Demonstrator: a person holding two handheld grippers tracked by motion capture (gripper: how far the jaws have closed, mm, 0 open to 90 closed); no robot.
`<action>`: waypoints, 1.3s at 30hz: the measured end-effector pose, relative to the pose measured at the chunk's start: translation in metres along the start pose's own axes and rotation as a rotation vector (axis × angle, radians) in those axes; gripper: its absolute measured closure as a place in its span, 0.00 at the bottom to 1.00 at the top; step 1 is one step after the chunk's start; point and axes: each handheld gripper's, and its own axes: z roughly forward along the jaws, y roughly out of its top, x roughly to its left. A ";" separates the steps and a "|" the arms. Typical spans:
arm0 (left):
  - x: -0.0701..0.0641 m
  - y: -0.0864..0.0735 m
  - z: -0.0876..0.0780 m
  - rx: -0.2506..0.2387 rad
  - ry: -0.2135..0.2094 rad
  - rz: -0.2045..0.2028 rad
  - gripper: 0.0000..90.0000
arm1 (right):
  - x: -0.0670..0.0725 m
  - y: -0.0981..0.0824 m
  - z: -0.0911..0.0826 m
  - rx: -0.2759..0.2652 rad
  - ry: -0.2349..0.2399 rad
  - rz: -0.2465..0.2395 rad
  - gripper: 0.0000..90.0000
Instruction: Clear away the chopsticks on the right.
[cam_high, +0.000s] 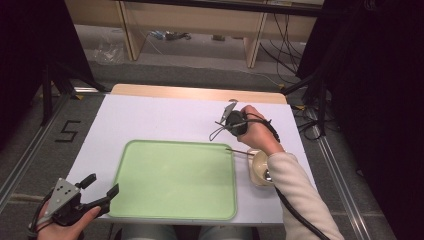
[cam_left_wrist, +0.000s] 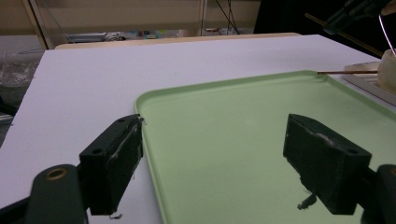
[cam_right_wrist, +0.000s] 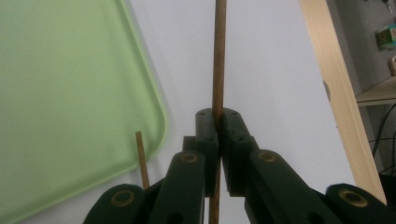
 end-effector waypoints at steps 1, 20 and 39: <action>0.000 0.000 0.000 0.000 0.000 0.000 0.22 | -0.001 0.001 -0.002 -0.013 -0.006 0.013 0.97; 0.000 0.000 0.000 -0.001 0.000 -0.001 0.22 | -0.009 0.017 -0.035 -0.211 -0.019 0.291 0.97; -0.003 -0.001 0.000 0.003 -0.005 -0.037 0.22 | -0.013 0.022 -0.053 -0.347 -0.059 0.436 0.97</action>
